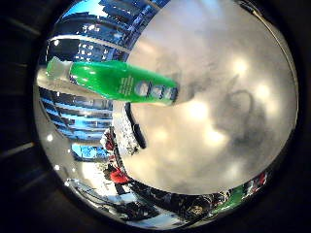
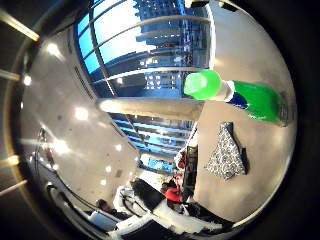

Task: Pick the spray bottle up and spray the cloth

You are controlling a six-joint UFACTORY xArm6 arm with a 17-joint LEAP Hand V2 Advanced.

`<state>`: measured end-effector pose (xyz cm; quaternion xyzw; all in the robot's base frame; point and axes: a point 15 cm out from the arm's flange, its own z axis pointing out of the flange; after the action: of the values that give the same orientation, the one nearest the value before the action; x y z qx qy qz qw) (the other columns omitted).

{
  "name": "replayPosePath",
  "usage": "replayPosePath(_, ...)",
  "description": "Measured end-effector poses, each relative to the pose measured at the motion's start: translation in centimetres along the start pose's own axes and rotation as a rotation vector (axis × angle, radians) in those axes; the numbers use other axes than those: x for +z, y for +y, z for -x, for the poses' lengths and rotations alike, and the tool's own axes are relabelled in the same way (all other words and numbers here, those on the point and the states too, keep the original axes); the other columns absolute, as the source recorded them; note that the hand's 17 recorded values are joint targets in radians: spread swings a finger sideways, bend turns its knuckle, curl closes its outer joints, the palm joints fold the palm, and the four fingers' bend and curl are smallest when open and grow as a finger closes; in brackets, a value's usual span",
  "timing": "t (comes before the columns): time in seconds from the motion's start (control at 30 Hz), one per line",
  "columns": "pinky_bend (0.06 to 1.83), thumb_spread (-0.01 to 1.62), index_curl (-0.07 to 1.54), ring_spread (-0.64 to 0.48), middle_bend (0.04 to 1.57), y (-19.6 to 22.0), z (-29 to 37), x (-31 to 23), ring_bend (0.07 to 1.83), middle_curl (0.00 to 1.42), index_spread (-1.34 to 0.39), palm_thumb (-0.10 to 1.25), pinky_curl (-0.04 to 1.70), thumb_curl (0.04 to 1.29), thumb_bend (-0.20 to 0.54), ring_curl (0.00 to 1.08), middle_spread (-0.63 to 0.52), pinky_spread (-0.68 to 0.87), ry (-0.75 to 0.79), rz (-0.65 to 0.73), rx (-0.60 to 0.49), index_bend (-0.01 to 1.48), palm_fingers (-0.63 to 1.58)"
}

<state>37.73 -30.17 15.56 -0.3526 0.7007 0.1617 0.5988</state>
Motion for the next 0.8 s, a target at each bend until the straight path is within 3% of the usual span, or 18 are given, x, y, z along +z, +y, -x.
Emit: replayPosePath(0.8, 0.46, 0.86, 0.19, 0.05, 0.18, -2.6, 1.5, 4.9, 0.29, 0.25, -0.31, 0.37, 0.33, 0.30, -0.032, 0.28, 0.00, 0.34, -0.065, 0.009, -0.015, 0.14, -0.06)
